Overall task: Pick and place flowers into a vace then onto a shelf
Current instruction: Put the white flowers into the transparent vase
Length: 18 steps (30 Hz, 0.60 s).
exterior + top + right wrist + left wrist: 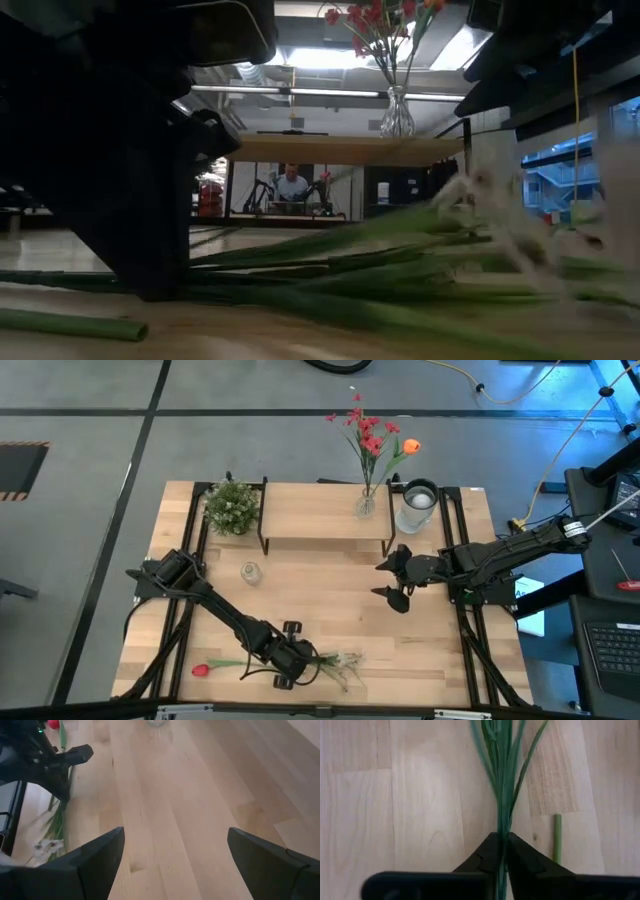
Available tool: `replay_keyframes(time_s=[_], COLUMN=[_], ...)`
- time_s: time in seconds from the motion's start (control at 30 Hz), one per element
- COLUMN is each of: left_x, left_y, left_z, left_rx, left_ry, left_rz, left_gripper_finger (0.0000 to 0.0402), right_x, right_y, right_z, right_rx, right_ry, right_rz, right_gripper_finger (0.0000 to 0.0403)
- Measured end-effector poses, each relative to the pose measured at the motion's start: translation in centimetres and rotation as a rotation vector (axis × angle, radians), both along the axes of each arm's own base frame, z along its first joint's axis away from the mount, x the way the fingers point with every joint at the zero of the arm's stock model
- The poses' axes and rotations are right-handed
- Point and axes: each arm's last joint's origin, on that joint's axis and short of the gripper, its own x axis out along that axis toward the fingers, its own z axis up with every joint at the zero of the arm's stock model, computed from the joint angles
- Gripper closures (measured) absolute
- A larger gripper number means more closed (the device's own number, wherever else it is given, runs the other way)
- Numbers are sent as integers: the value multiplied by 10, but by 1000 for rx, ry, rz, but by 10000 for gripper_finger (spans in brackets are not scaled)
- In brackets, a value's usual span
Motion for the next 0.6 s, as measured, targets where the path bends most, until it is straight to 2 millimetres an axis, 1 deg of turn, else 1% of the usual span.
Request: replay_keyframes(time_s=[0.03,0.13,0.2,0.3,0.37,0.43,0.5,0.6], left_x=[0,-2,-2,-4,-8,-15,-25,-48], left_y=[0,3,5,13,20,28,38,55], left_z=[1,9,22,49,68,94,120,157], left_rx=[-10,-36,-63,-90,-76,-58,-20,22], left_ry=[0,9,-21,-79,-126,-212,-309,-471], left_rz=[11,30,43,78,105,147,205,303], left_gripper_finger=[389,390,391,394,395,395,396,396], right_x=[0,0,0,0,0,0,0,0], right_y=[0,0,0,0,0,0,0,0], right_z=[0,0,0,0,0,0,0,0], right_rx=[0,-1,-1,-1,-1,-1,0,-1], right_ry=[0,0,0,-1,0,-1,-2,-4], right_rz=[0,0,1,1,1,1,0,-2], right_gripper_finger=[50,50,50,50,50,50,50,50])
